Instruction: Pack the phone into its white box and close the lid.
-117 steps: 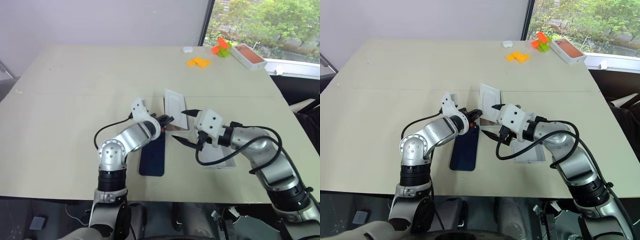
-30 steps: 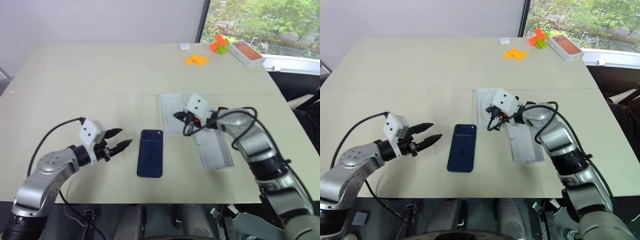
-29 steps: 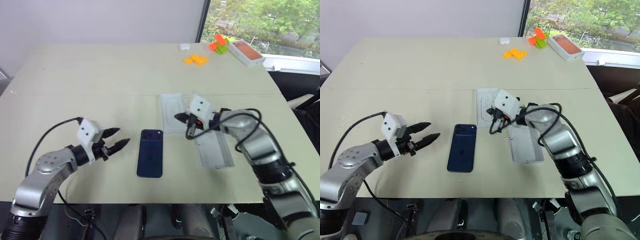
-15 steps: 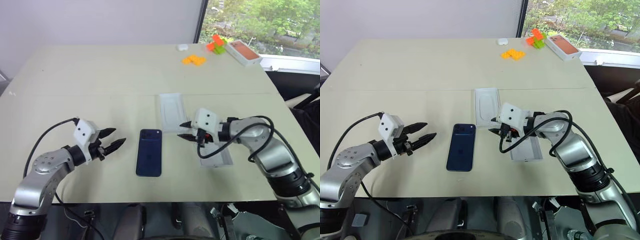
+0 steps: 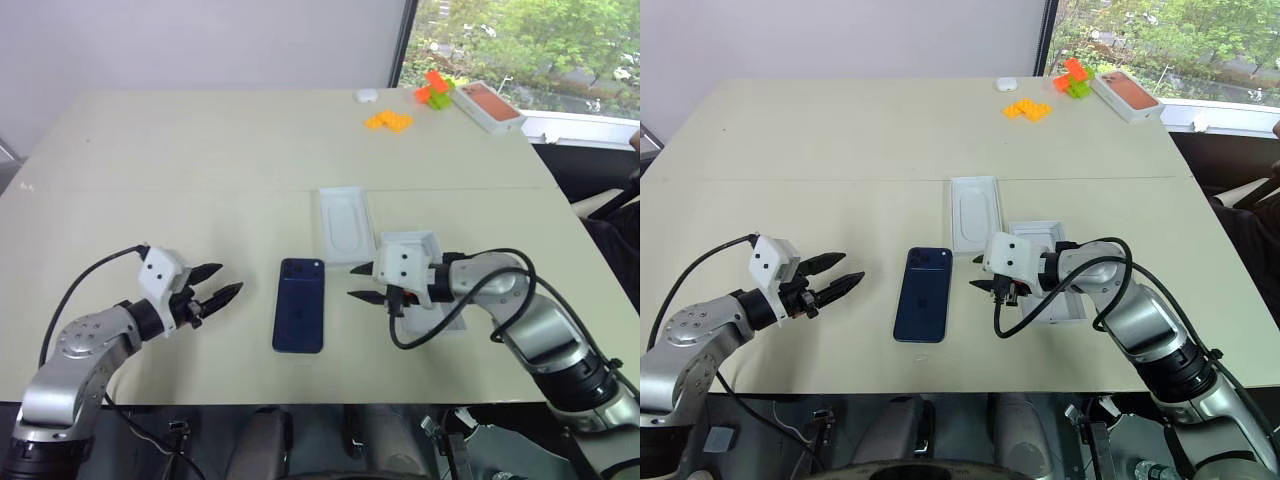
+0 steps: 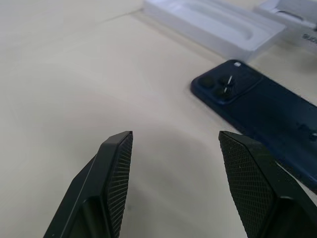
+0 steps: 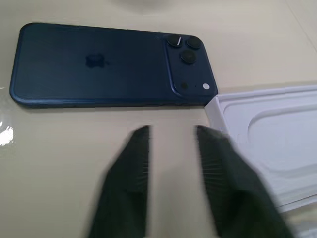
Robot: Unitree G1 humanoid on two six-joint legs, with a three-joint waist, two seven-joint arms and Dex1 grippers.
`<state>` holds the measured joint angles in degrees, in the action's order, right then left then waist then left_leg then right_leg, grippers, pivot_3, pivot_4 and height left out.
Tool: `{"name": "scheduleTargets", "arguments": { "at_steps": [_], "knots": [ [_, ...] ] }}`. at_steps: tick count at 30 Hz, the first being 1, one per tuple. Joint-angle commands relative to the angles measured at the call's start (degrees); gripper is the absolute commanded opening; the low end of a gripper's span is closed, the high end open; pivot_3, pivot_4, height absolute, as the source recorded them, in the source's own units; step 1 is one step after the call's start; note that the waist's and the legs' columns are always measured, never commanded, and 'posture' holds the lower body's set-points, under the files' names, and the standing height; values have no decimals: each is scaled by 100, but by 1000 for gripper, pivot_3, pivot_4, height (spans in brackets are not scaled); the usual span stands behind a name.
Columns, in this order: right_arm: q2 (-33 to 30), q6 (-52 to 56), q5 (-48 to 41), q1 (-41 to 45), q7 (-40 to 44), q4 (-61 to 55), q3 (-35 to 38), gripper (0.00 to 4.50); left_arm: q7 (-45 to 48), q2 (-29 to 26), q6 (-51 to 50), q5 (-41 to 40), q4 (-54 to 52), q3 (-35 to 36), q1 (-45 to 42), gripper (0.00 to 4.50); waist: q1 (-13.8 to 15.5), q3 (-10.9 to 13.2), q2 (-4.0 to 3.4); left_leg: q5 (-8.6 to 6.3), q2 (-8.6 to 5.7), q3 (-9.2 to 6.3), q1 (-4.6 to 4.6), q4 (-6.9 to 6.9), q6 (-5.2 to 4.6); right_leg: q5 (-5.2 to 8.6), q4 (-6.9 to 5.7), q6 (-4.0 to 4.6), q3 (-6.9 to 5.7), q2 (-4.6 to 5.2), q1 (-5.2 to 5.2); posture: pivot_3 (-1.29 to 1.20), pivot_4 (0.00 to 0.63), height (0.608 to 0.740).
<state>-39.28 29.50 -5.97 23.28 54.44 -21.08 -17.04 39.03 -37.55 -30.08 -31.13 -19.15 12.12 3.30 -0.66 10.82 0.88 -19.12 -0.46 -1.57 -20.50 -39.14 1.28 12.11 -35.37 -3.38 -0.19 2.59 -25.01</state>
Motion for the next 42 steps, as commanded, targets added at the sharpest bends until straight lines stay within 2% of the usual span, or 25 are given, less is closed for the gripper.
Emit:
{"name": "scheduleTargets", "arguments": {
  "at_steps": [1,4,6,8,9,14,20,25,33,42],
  "knots": [
    [170,71,64,93,-217,-106,-22,29,-376,82,-974,-696,22,466,-172,2944,-3,0,1,0,0,0,4,0,0,0,-2,0,0,-1,3,0,150,740],
    [243,89,58,65,-236,-177,-96,29,-467,-52,-1536,-914,-142,521,-130,2944,-7,0,1,0,1,-1,6,-1,0,0,-5,-1,0,-2,3,0,150,740],
    [227,46,133,46,-255,-188,-167,0,-440,-143,-1693,-951,-207,505,-77,3454,-8,0,1,0,0,-1,5,-1,0,0,-5,-1,0,-2,3,0,150,740],
    [153,-131,391,10,-332,-104,-301,0,-588,-29,-2412,-1696,-209,798,-130,4227,-8,0,1,0,0,0,5,-1,0,0,-5,-1,0,-2,3,0,150,740],
    [123,-199,461,-5,-321,-71,-351,0,-673,26,-2620,-1909,-231,890,-163,4472,-8,0,1,0,0,-1,5,-1,0,0,-5,0,0,-1,2,0,150,740],
    [112,-473,668,7,-232,65,-532,0,-1629,589,-3726,-3048,-181,1098,-561,4472,6,-1,4,1,-2,-6,9,-5,2,0,-7,-1,-1,3,10,0,150,740],
    [191,-605,926,120,-145,392,-777,0,-2380,847,-4520,-3439,-110,865,-639,4472,-6,-7,1,2,-6,-5,22,-6,5,0,-14,0,1,3,17,0,150,740],
    [395,-645,1077,191,-115,712,-971,0,-2813,1097,-4854,-3992,153,919,-867,4472,3,-13,-2,5,-10,-8,28,-6,10,0,-15,1,1,1,26,0,150,740],
    [927,-898,1162,323,-71,1023,-1221,0,-3273,1105,-5358,-4467,246,616,-1033,4472,-4,-22,1,7,-17,-12,48,-6,13,1,-13,2,2,5,46,0,150,740],
    [1168,-993,1256,363,-19,1089,-1283,0,-3802,1157,-5261,-5046,187,393,-893,4472,-2,-24,1,8,-17,-13,50,-4,16,1,-13,3,3,7,46,0,150,740]
  ]
}}
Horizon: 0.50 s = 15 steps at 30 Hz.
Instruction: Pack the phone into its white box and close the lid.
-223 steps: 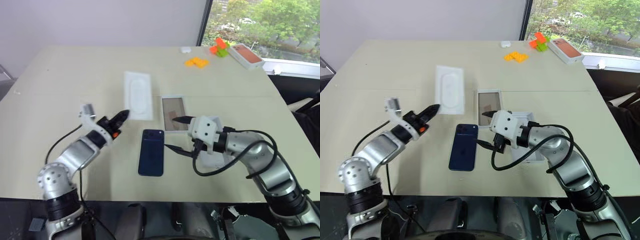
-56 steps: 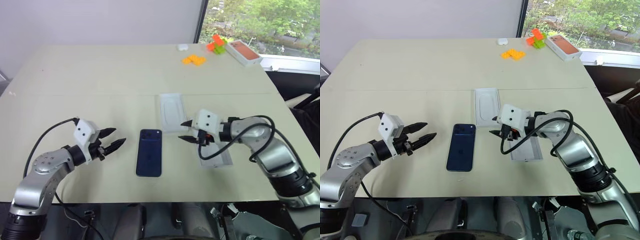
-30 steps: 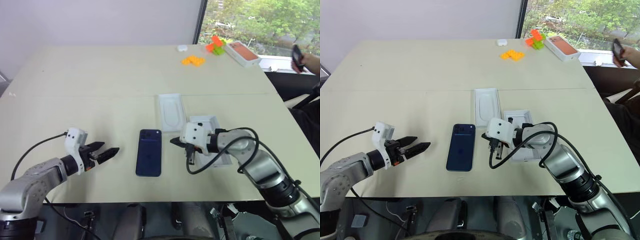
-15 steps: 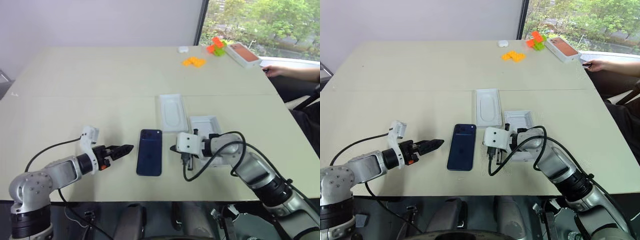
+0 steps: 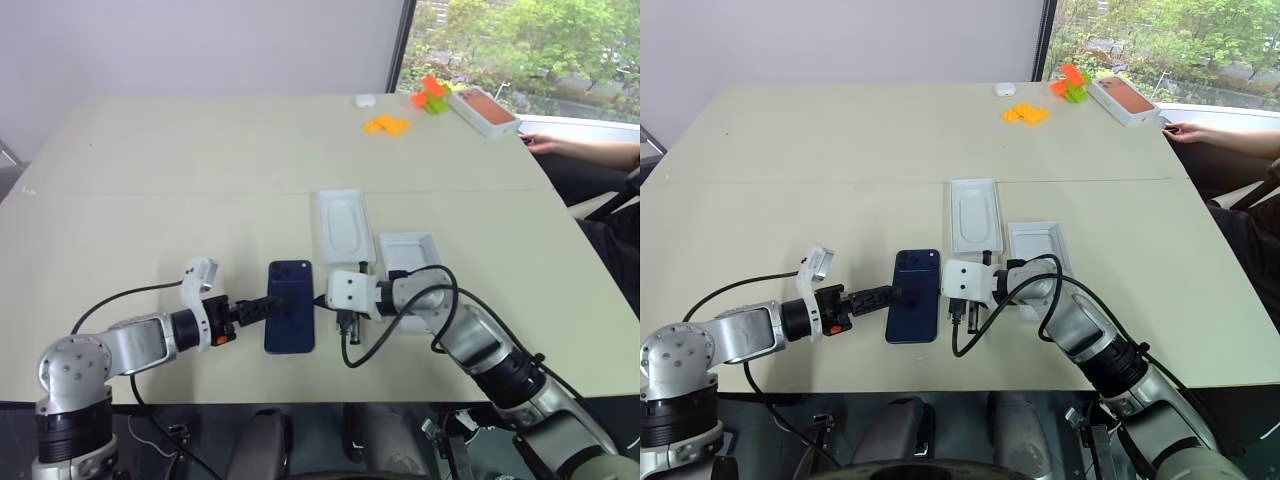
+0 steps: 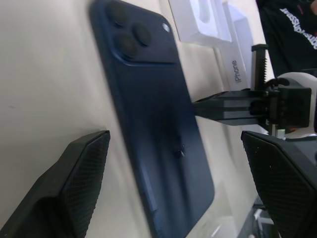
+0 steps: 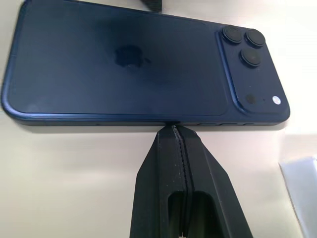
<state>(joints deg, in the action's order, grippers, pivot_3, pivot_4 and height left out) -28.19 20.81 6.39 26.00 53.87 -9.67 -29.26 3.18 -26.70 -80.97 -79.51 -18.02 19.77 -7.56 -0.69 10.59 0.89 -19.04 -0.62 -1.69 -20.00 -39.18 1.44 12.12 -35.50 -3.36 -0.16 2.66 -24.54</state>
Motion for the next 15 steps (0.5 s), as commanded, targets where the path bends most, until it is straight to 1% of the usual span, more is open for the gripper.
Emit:
{"name": "scheduleTargets", "arguments": {
  "at_steps": [1,8,15],
  "knots": [
    [66,-132,27,89,45,-54,-55,0,-280,82,-140,-286,85,-389,208,4472,2,-1,-1,0,0,0,1,0,0,0,0,1,0,0,0,0,150,740],
    [140,-244,-7,78,63,2,-10,0,-771,121,171,-996,144,-617,322,4472,8,-4,-3,1,-3,-1,1,0,1,2,1,3,0,2,3,0,150,740],
    [226,-303,-23,89,65,108,10,0,-1281,68,644,-1701,168,-1032,472,4472,12,-9,-5,1,-7,-2,8,0,1,11,3,18,2,7,11,0,150,740]
  ]
}}
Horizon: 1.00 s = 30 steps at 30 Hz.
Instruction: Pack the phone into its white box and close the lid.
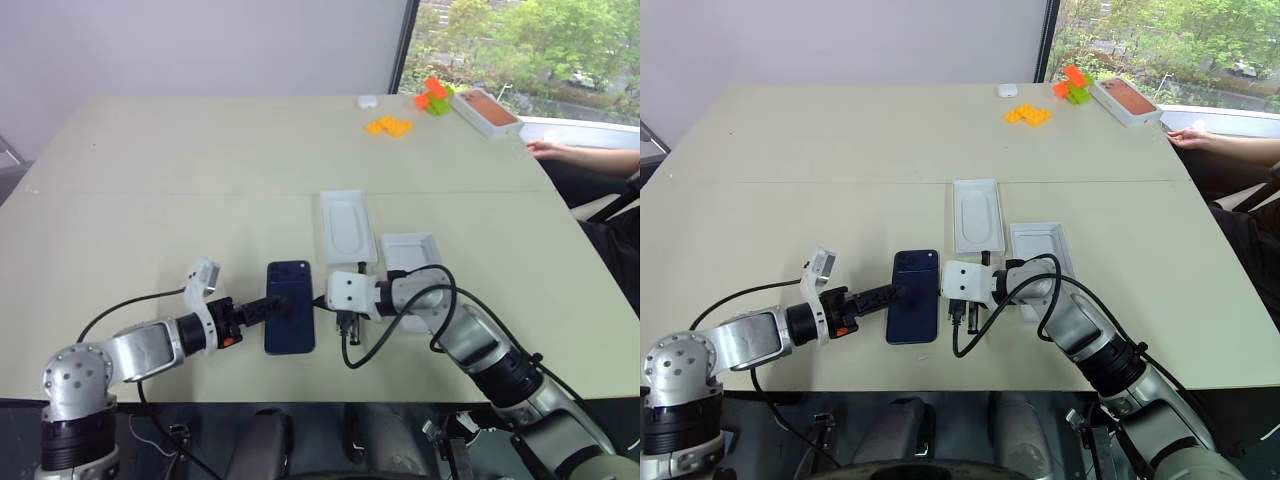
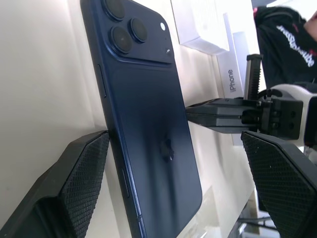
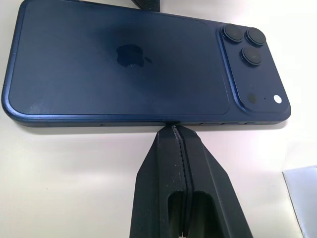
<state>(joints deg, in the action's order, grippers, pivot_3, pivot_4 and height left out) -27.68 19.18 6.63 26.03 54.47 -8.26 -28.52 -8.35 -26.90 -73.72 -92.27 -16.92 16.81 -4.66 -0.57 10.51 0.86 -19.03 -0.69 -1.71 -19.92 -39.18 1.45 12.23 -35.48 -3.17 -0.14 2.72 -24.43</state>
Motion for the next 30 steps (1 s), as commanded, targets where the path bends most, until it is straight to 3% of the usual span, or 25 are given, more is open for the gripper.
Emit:
{"name": "scheduleTargets", "arguments": {
  "at_steps": [1,14,23,30],
  "knots": [
    [182,-151,-42,88,3,-23,-63,0,-200,75,-21,-487,70,-807,193,4472,0,-2,-1,0,-1,0,1,0,0,0,0,1,0,1,1,0,150,740],
    [277,-244,6,81,5,40,5,0,-841,-253,733,-1171,150,-1354,10,4472,15,-4,-2,0,-13,-5,43,1,0,6,13,3,0,4,53,0,150,740],
    [384,-113,-8,127,146,191,14,0,-707,-517,988,-1435,-57,-1497,-11,4472,-1,-3,-3,0,-13,-9,44,7,0,8,16,0,0,2,53,0,150,740],
    [377,-116,2,103,157,169,8,0,-1357,-460,1449,-1824,146,-1681,-140,4472,16,-3,-3,0,-13,-10,43,7,0,9,18,0,0,6,54,0,150,740]
  ]
}}
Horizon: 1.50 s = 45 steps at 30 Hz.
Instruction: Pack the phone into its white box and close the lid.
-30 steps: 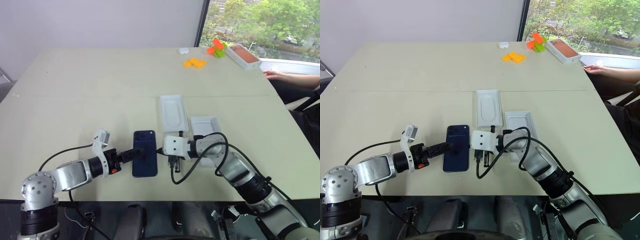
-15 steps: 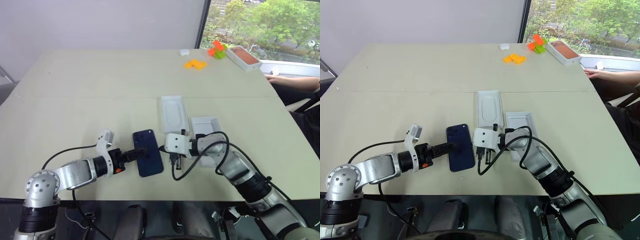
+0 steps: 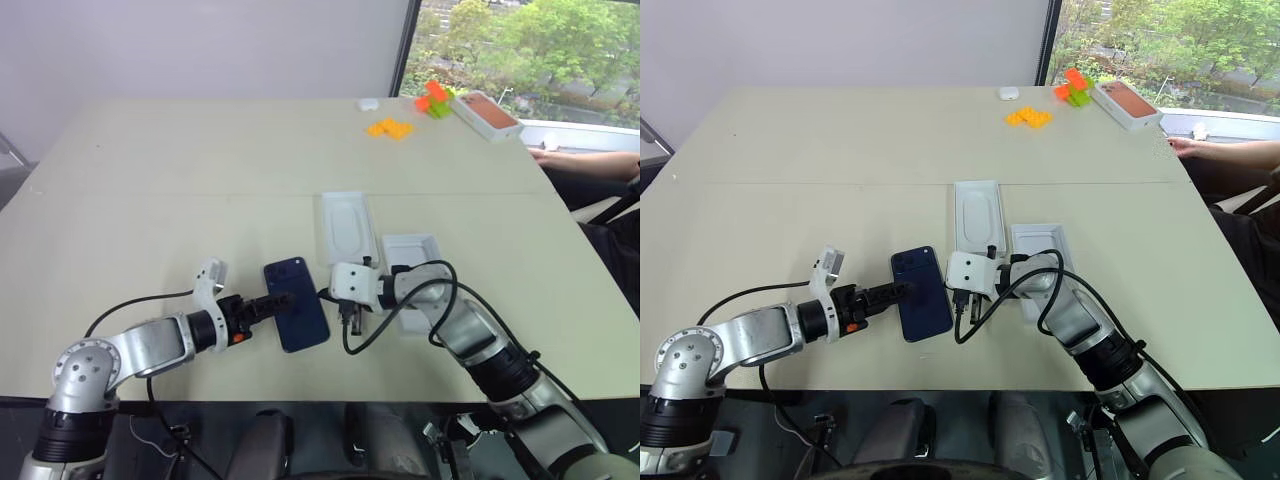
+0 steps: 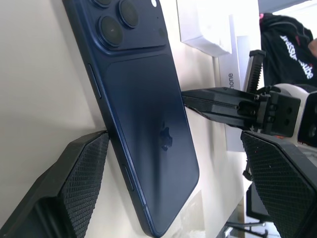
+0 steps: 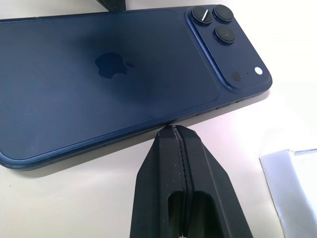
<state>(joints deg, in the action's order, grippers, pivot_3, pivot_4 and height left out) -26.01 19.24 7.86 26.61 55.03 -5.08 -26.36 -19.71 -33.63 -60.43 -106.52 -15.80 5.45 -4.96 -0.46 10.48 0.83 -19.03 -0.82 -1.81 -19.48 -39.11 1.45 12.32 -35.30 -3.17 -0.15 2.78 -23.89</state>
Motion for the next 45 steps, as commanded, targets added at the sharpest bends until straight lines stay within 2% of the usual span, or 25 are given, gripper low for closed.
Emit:
{"name": "scheduleTargets", "arguments": {
  "at_steps": [1,10,21,30,37,45],
  "knots": [
    [212,-124,-121,39,102,-154,-208,0,-340,228,171,-427,80,-592,-147,4472,10,0,0,0,0,-1,0,0,0,0,0,0,0,1,1,0,150,740],
    [236,75,-129,29,191,-134,-197,0,-61,81,165,-556,-314,-716,-217,4472,-2,1,0,2,0,-5,2,1,3,14,4,-23,-1,-2,4,0,150,740],
    [245,113,-56,65,180,-132,-189,0,-299,115,357,-411,41,-813,-208,4472,10,2,1,1,-1,-7,1,6,3,16,10,-25,0,2,6,0,150,740],
    [-131,39,-297,18,631,-450,11,0,-185,-303,334,-410,45,-507,-77,4472,-4,7,-1,1,0,-7,-10,15,4,18,14,-30,-1,2,-8,0,150,740],
    [223,90,-231,114,497,-176,-203,0,45,-587,214,-245,100,-573,-70,4472,-42,8,-2,5,13,-7,-53,24,11,8,13,-15,-1,-2,-61,0,150,740],
    [430,216,-233,207,556,-30,-319,0,54,-349,486,-645,-234,-682,-88,4472,-36,16,-2,11,37,-6,-57,24,23,10,13,-17,-6,-21,-68,0,150,740]
  ]
}}
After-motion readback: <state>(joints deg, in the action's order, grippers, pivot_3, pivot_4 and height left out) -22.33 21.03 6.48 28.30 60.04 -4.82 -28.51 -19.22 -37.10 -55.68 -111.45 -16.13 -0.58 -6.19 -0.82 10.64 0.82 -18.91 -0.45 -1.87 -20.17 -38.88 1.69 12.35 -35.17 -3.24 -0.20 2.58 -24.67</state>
